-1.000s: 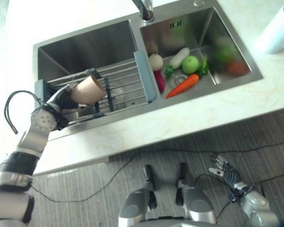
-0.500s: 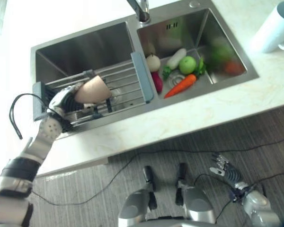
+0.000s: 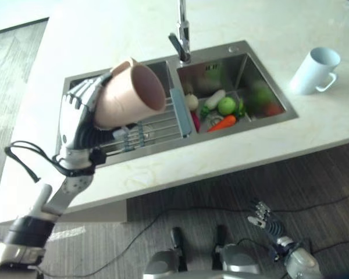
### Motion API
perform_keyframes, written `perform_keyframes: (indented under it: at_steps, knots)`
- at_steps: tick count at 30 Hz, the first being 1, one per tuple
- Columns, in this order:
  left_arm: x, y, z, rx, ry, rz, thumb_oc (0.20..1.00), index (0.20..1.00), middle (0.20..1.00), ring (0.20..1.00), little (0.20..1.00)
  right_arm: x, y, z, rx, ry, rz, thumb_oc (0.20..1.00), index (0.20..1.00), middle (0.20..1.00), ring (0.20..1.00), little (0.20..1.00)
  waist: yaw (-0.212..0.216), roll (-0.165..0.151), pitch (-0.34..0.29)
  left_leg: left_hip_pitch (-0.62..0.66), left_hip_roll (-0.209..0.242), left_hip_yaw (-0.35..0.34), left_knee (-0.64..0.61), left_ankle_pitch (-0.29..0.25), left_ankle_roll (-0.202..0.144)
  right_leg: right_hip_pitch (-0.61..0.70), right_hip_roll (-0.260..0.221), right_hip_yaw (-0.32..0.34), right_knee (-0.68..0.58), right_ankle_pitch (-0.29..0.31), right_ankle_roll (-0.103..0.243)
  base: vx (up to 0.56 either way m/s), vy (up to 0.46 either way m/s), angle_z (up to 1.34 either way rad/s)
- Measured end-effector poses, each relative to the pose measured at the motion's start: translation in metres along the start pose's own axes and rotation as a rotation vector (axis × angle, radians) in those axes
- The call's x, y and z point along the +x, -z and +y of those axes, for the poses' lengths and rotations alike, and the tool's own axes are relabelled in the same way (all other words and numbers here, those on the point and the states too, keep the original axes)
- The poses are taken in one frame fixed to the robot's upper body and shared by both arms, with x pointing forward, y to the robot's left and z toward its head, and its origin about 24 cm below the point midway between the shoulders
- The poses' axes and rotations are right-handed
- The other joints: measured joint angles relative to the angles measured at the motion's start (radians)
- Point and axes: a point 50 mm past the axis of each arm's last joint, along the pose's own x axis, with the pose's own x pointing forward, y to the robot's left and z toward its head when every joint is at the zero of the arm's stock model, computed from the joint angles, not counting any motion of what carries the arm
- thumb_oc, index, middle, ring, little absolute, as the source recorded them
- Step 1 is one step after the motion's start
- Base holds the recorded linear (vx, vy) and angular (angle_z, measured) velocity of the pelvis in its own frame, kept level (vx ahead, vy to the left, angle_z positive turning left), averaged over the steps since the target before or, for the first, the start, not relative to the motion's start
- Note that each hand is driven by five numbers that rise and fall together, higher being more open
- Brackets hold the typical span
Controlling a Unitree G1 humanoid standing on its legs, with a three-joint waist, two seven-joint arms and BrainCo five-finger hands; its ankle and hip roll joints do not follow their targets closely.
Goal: Place the dishes in the dishwasher.
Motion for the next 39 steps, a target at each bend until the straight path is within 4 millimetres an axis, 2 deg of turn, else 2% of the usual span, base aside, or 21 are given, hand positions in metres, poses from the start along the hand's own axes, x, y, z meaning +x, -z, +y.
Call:
perform_keyframes:
  at_steps: [2, 4, 6, 9, 12, 13, 14, 15, 17, 18, 19, 20, 21, 22, 23, 24, 26, 29, 32, 34, 39]
  knots:
    - [-0.012, 0.002, 0.010, -0.075, -0.222, 0.144, 0.200, 0.200, 0.200, 0.200, 0.200, -0.010, 0.012, 0.000, 0.016, 0.013, 0.037, 1.000, 1.000, 1.000, 1.000, 1.000, 0.004, 0.012, -0.038, 0.000, 0.000, -0.001, -0.005, -0.009, -0.006, 0.003, 0.000, 0.002, 0.001, -0.004, 0.005, 0.02, -0.042, -0.03]
    - [-0.069, -0.017, 0.005, -0.317, -0.636, 0.542, 0.200, 0.200, 0.200, 0.200, 0.200, -0.017, 0.025, 0.007, 0.053, 0.016, 0.069, 1.000, 1.000, 1.000, 1.000, 1.000, 0.027, 0.017, -0.089, 0.005, 0.001, -0.010, -0.003, -0.008, -0.006, 0.012, 0.003, -0.006, 0.001, -0.012, 0.003, -0.03, -0.048, 0.10]
    - [-0.096, -0.030, 0.002, -0.335, -0.649, 0.680, 0.200, 0.200, 0.200, 0.200, 0.200, -0.011, 0.021, 0.017, 0.073, -0.006, 0.043, 1.000, 1.000, 1.000, 1.000, 1.000, 0.068, 0.004, -0.102, 0.006, 0.004, -0.022, 0.001, 0.005, 0.002, 0.018, 0.006, -0.017, 0.004, -0.014, -0.001, -0.09, -0.028, 0.21]
    - [-0.086, -0.017, 0.008, -0.311, -0.440, 0.579, 0.200, 0.200, 0.200, 0.200, 0.200, 0.010, 0.008, 0.015, 0.062, -0.023, 0.028, 1.000, 1.000, 1.000, 1.000, 1.000, 0.110, 0.021, -0.115, 0.017, -0.001, -0.081, -0.006, -0.001, 0.003, 0.049, 0.003, -0.042, 0.029, -0.032, 0.007, -0.09, 0.016, 0.58]
    - [-0.084, -0.010, 0.014, -0.281, -0.371, 0.554, 0.200, 0.200, 0.200, 0.200, 0.200, 0.024, -0.004, 0.014, 0.046, -0.031, 0.024, 1.000, 1.000, 1.000, 1.000, 1.000, 0.182, 0.057, -0.138, -0.014, -0.022, -0.146, -0.005, -0.009, 0.025, -0.011, -0.034, -0.044, 0.220, -0.144, 0.016, -0.20, -0.013, 1.21]
    - [-0.084, -0.009, 0.014, -0.282, -0.358, 0.555, 0.200, 0.200, 0.200, 0.200, 0.200, 0.026, -0.004, 0.018, 0.057, -0.038, 0.017, 1.000, 1.000, 1.000, 1.000, 1.000, 0.182, 0.040, -0.137, -0.025, -0.033, -0.167, -0.006, 0.000, 0.039, -0.028, -0.051, 0.000, 0.300, -0.193, 0.016, -0.19, -0.221, 2.87]
    - [-0.085, -0.012, -0.008, -0.363, -0.311, 0.597, 0.200, 0.200, 0.200, 0.200, 0.200, 0.021, 0.001, 0.015, 0.083, 0.016, 0.023, 1.000, 1.000, 1.000, 1.000, 1.000, 0.185, 0.045, -0.121, -0.052, -0.078, -0.379, 0.054, 0.075, 0.049, -0.140, -0.059, 0.173, 0.711, -0.219, 0.005, -0.26, -0.429, 4.18]
    - [-0.088, -0.011, -0.004, -0.382, -0.261, 0.575, 0.200, 0.200, 0.200, 0.200, 0.200, 0.024, 0.009, 0.026, 0.110, 0.009, 0.047, 1.000, 1.000, 1.000, 1.000, 1.000, 0.182, -0.003, -0.121, -0.081, -0.098, -0.459, 0.064, 0.054, 0.082, -0.228, 0.018, 0.364, 0.849, -0.306, -0.005, -0.25, -0.410, 5.11]
    - [-0.084, 0.004, -0.005, -0.368, -0.165, 0.571, 0.200, 0.200, 0.200, 0.200, 0.200, 0.030, 0.003, 0.017, 0.082, 0.006, 0.051, 1.000, 1.000, 1.000, 1.000, 1.000, 0.174, -0.033, -0.111, -0.156, -0.097, -0.446, 0.059, 0.080, 0.079, -0.283, 0.127, 0.400, 0.793, -0.408, -0.070, -0.25, -0.291, 4.21]
    - [-0.083, 0.007, -0.001, -0.361, -0.109, 0.561, 0.200, 0.200, 0.200, 0.200, 0.200, 0.025, 0.014, 0.011, 0.089, 0.029, 0.100, 1.000, 1.000, 1.000, 1.000, 1.000, 0.177, -0.052, -0.111, -0.179, -0.100, -0.411, 0.053, 0.114, -0.041, -0.256, 0.109, 0.320, 0.596, -0.352, -0.130, -0.23, -0.158, 3.27]
    - [-0.098, 0.008, 0.001, -0.370, -0.124, 0.660, 0.200, 0.200, 0.200, 0.200, 0.200, 0.024, 0.020, 0.003, 0.092, 0.050, 0.148, 1.000, 1.000, 1.000, 1.000, 1.000, 0.195, -0.023, -0.088, -0.195, -0.089, -0.324, 0.073, 0.120, -0.095, -0.259, 0.096, 0.305, 0.627, -0.353, -0.127, -0.34, -0.192, 2.23]
    - [-0.104, 0.006, -0.005, -0.389, -0.157, 0.711, 0.200, 0.200, 0.200, 0.200, 0.200, 0.027, 0.011, 0.000, 0.071, 0.034, 0.119, 1.000, 1.000, 1.000, 1.000, 1.000, 0.192, -0.008, -0.087, -0.244, -0.078, -0.245, 0.110, 0.008, -0.154, -0.275, 0.099, 0.315, 0.596, -0.345, -0.134, -0.42, -0.192, 1.19]
    - [-0.104, 0.004, -0.011, -0.406, -0.172, 0.726, 0.200, 0.200, 0.200, 0.200, 0.200, 0.029, 0.007, -0.003, 0.060, 0.033, 0.111, 1.000, 1.000, 1.000, 1.000, 1.000, 0.186, 0.011, -0.083, -0.267, -0.067, -0.221, 0.145, -0.019, -0.155, -0.272, 0.107, 0.317, 0.555, -0.333, -0.128, -0.39, -0.145, 0.78]
    - [-0.088, 0.000, -0.040, -0.536, -0.060, 0.685, 0.200, 0.200, 0.200, 0.200, 0.200, 0.028, 0.006, -0.004, 0.057, 0.031, 0.117, 1.000, 1.000, 1.000, 1.000, 1.000, 0.192, 0.024, -0.065, -0.296, 0.015, -0.016, 0.173, -0.137, -0.177, -0.234, 0.123, 0.201, 0.685, -0.403, -0.151, -0.35, -0.071, 1.02]
    - [-0.083, 0.001, -0.049, -0.561, 0.004, 0.660, 0.200, 0.200, 0.200, 0.200, 0.200, 0.030, 0.005, 0.000, 0.064, 0.012, 0.112, 1.000, 1.000, 1.000, 1.000, 1.000, 0.152, -0.036, -0.036, -0.316, 0.009, 0.038, 0.210, -0.123, -0.173, -0.159, 0.105, 0.204, 0.529, -0.365, -0.158, -0.29, -0.012, 0.92]
    - [-0.083, 0.000, -0.053, -0.571, 0.059, 0.666, 0.200, 0.200, 0.200, 0.200, 0.200, 0.032, 0.004, 0.002, 0.077, 0.003, 0.115, 1.000, 1.000, 1.000, 1.000, 1.000, 0.162, -0.051, -0.031, -0.320, 0.018, 0.011, 0.255, -0.101, -0.128, -0.131, 0.100, 0.206, 0.433, -0.292, -0.175, -0.26, 0.019, 0.35]
    - [-0.079, -0.001, -0.057, -0.605, 0.149, 0.632, 0.200, 0.200, 0.200, 0.200, 0.200, 0.028, 0.015, 0.001, 0.098, -0.017, 0.177, 1.000, 1.000, 1.000, 1.000, 1.000, 0.155, -0.074, -0.035, -0.178, 0.017, -0.036, 0.334, -0.121, -0.128, -0.047, 0.088, 0.183, 0.276, -0.199, -0.165, -0.13, 0.079, -0.03]
    - [-0.065, -0.006, -0.059, -0.671, 0.200, 0.567, 0.200, 0.200, 0.200, 0.200, 0.200, 0.020, 0.028, -0.007, 0.092, -0.019, 0.262, 1.000, 1.000, 1.000, 1.000, 1.000, 0.148, -0.045, -0.052, 0.139, 0.039, -0.066, 0.135, -0.137, -0.119, -0.032, 0.064, 0.121, 0.232, -0.184, -0.136, -0.04, 0.294, 0.79]
    - [-0.057, -0.012, -0.068, -0.741, 0.208, 0.546, 0.200, 0.200, 0.200, 0.200, 0.200, 0.009, 0.029, -0.025, 0.081, 0.046, 0.265, 1.000, 1.000, 1.000, 1.000, 1.000, 0.111, 0.005, -0.096, 0.119, 0.089, 0.080, 0.061, -0.139, -0.117, -0.079, -0.003, -0.014, 0.264, -0.191, -0.084, -0.04, 0.447, 1.42]
    - [-0.059, -0.014, -0.070, -0.754, 0.224, 0.547, 0.200, 0.200, 0.200, 0.200, 0.200, 0.014, 0.020, -0.028, 0.065, 0.046, 0.242, 1.000, 1.000, 1.000, 1.000, 1.000, 0.125, 0.064, -0.113, 0.110, 0.067, 0.055, 0.018, -0.106, -0.055, -0.107, -0.017, -0.010, 0.289, -0.178, -0.050, 0.02, 0.449, 0.20]
    - [-0.068, -0.007, -0.060, -0.698, 0.270, 0.564, 0.200, 0.200, 0.200, 0.200, 0.200, 0.010, 0.040, -0.004, 0.132, 0.009, 0.272, 1.000, 1.000, 1.000, 1.000, 1.000, 0.125, 0.016, -0.129, 0.124, -0.071, 0.061, 0.010, -0.127, 0.033, -0.140, -0.148, 0.021, 0.321, -0.141, 0.056, -0.01, 0.398, -0.03]
